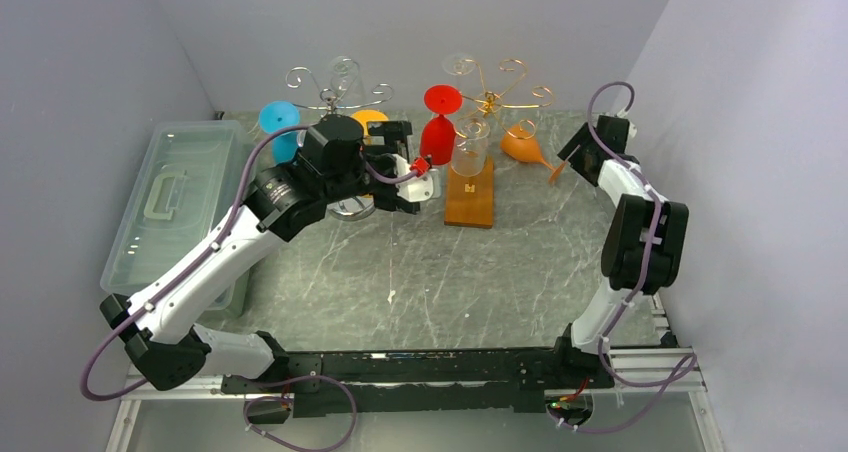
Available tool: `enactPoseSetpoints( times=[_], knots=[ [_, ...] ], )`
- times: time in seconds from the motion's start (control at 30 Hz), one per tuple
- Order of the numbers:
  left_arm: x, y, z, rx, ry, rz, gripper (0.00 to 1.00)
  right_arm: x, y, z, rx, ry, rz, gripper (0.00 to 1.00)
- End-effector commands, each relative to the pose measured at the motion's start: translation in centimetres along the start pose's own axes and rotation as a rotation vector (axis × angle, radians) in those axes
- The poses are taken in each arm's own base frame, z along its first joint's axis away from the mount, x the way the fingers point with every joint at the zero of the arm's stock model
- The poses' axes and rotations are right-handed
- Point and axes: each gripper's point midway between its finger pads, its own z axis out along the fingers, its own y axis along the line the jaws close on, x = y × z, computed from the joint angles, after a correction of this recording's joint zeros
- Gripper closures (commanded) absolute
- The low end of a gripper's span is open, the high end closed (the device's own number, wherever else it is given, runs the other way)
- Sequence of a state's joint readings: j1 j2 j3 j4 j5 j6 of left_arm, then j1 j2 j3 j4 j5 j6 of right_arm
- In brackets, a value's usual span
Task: Place the wine glass upside down on the wine glass rack
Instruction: Pick up the wine glass at the center of the board.
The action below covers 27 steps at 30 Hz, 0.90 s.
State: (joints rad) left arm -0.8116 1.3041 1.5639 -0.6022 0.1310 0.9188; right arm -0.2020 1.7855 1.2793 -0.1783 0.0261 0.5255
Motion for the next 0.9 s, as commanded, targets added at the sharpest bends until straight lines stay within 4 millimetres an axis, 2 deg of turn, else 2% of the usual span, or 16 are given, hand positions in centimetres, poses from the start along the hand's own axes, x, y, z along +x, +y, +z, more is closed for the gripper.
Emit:
enactPoseSetpoints(
  times=[0.0,0.2,0.3,0.37,0.43,0.5,0.63,0.77,0.87],
  knots=[
    [-1.6,1.3,-1.7,-0.043,-0.049,0.003,0.01,-1.2,1.4,1.8,-0.027,-0.055,0.023,0.28],
    [-1.3,1.1,-1.8,-0.044,-0.043,0.013,0.01,0.6,1.3,4.3,0.003,-0.024,0.006,0.30],
    [-1.2,0.9,-1.8,-0.039,-0.041,0.009,0.01,1.3,1.1,5.1,0.017,-0.017,0.004,0.35],
    [-1.1,0.7,-1.8,-0.037,-0.041,0.008,0.01,1.4,0.7,5.4,0.032,-0.020,-0.007,0.45],
    [-1.1,0.5,-1.8,-0.032,-0.042,0.013,0.01,1.3,0.5,5.0,0.041,-0.034,-0.017,0.65],
    [-1.2,0.5,-1.8,-0.028,-0.047,0.014,0.01,0.8,0.6,4.0,0.048,-0.068,-0.029,0.74],
    [-1.8,0.8,-1.7,-0.026,-0.069,0.015,0.01,-0.7,0.7,0.5,0.097,-0.154,-0.082,0.96],
    [-2.5,1.3,-1.8,-0.036,-0.090,0.016,0.01,-2.5,1.2,-4.2,0.133,-0.255,-0.149,1.00],
    [-2.9,1.7,-2.1,-0.044,-0.101,0.022,0.01,-2.7,2.2,-8.0,0.134,-0.301,-0.224,1.00]
  ],
)
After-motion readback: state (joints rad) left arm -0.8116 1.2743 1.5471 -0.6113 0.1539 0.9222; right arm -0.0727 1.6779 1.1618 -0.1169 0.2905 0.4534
